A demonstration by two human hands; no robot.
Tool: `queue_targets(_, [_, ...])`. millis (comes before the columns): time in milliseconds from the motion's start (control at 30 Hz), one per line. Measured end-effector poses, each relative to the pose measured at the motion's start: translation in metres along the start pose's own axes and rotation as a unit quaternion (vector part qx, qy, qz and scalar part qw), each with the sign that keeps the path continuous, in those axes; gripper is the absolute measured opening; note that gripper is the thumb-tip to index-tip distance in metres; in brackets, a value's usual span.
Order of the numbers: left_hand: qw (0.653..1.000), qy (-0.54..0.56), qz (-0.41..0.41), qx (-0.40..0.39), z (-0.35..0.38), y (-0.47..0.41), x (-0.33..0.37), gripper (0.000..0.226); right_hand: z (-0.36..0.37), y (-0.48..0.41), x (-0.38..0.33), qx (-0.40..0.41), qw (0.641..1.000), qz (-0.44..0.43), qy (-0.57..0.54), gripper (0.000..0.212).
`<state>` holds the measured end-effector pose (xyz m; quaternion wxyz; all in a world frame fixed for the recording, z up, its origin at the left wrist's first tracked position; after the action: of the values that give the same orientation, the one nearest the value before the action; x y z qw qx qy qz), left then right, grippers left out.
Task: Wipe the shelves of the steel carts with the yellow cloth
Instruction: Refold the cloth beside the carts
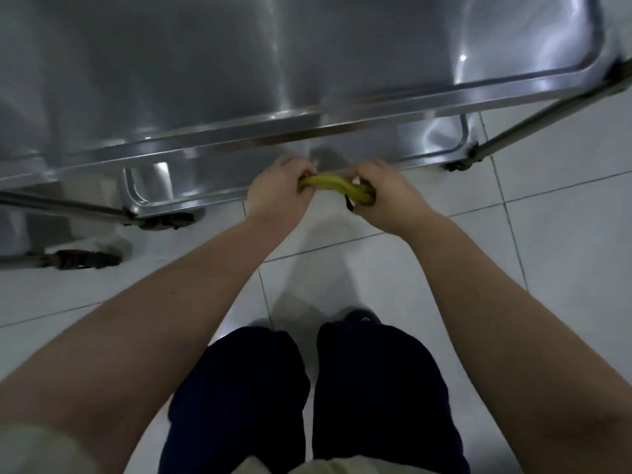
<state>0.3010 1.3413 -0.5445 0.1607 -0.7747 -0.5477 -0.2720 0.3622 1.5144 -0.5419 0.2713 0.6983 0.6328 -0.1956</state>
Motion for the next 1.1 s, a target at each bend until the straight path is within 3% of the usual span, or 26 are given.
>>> queue_targets(167, [1.000,-0.021,0.007,-0.009,-0.095,0.041,0.055,0.021,-0.059,0.043,-0.073,-0.025,0.994,0.062,-0.088,0.024])
queue_targets(333, [0.999,0.007,0.037,0.010,-0.206,0.082,0.126,0.027,-0.147,0.082,-0.164,0.035,0.994,0.056,-0.087,0.020])
queue_targets(600, [0.996,0.078,0.040,0.020,-0.405,0.116,0.228,0.038,-0.317,0.111,-0.349,0.133,0.985,-0.109,0.010,0.028])
queue_targets(800, [0.982,0.114,-0.026,0.150,-0.529,0.123,0.262,0.017,-0.400,0.121,-0.465,0.169,0.967,-0.179,0.063,0.031])
queue_targets(967, [0.972,0.096,0.025,0.213,-0.612,0.140,0.267,0.012,-0.426,0.117,-0.544,0.215,0.949,-0.222,0.059,0.029])
queue_targets(1100, [0.959,0.083,0.005,0.271,-0.668,0.161,0.246,0.019,-0.422,0.110,-0.607,0.239,0.930,-0.272,0.058,0.027])
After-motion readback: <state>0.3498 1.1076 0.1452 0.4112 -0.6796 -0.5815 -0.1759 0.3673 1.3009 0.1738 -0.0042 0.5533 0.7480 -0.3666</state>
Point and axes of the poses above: each hand's wrist, its own y-axis away from the middle knuckle, its own z-axis out of the palm, x = y × z, the point moved 4 cm from there along -y, towards the middle knuckle, and after that the axes turned 7 degrees about x, right-handed, at the moved point
